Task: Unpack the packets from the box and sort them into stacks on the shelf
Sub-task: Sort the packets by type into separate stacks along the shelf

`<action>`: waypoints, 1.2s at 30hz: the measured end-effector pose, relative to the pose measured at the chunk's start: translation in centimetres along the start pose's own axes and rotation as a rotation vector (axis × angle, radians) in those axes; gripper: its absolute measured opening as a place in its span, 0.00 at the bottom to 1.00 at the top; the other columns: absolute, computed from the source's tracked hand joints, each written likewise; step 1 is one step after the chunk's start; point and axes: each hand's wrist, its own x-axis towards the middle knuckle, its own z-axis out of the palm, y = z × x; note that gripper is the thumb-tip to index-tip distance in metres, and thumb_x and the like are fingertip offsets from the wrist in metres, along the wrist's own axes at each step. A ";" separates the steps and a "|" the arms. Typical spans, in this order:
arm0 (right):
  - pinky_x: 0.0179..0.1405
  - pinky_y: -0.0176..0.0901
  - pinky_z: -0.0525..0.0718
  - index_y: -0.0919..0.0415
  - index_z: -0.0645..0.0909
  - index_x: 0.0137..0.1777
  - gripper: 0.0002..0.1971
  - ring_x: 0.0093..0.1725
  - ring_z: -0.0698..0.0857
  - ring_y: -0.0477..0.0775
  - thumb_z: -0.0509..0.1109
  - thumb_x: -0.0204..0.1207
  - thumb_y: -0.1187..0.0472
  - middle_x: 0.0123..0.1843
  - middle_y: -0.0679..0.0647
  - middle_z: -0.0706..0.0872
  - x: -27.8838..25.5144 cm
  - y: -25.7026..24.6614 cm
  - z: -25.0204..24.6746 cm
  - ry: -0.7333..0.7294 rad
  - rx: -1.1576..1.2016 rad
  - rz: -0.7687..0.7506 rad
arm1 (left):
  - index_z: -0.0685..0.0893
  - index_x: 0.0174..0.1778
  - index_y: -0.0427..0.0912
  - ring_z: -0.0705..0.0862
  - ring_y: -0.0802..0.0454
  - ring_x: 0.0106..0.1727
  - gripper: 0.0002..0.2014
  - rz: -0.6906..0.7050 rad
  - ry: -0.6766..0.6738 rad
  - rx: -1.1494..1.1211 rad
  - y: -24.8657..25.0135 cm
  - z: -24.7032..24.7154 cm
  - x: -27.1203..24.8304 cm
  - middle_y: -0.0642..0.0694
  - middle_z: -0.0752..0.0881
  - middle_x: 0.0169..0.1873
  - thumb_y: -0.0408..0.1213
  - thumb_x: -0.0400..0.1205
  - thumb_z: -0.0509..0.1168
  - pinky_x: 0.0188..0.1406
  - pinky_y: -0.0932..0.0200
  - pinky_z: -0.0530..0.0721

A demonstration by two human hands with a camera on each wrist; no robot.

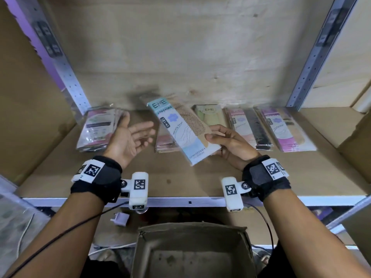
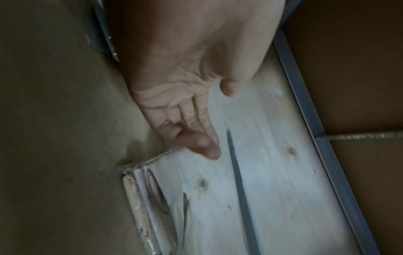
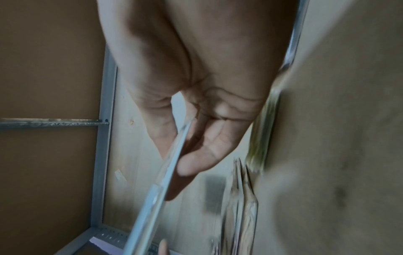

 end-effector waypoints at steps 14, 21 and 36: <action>0.42 0.50 0.91 0.61 0.78 0.51 0.11 0.45 0.90 0.57 0.71 0.75 0.76 0.49 0.60 0.89 0.9 0.4 -0.9 0.221 0.093 -0.078 | 0.82 0.67 0.40 0.88 0.48 0.38 0.21 0.081 -0.319 0.339 -3.0 7.0 -2.5 0.38 0.92 0.44 0.38 0.78 0.76 0.40 0.59 0.89; 0.30 0.41 0.88 0.57 0.78 0.47 0.09 0.46 0.92 0.58 0.74 0.76 0.70 0.50 0.60 0.92 -0.6 -0.7 -5.7 0.383 0.132 -0.131 | 0.82 0.68 0.39 0.90 0.46 0.42 0.20 0.090 -0.358 0.349 -4.0 11.0 -2.0 0.33 0.91 0.51 0.38 0.80 0.74 0.49 0.55 0.91; 0.43 0.55 0.91 0.64 0.74 0.61 0.18 0.47 0.91 0.58 0.76 0.75 0.70 0.52 0.61 0.89 0.9 -0.4 -1.7 0.254 0.072 -0.079 | 0.87 0.53 0.45 0.84 0.55 0.27 0.13 0.225 -0.108 0.320 -3.8 10.0 1.4 0.44 0.91 0.38 0.35 0.74 0.79 0.28 0.64 0.85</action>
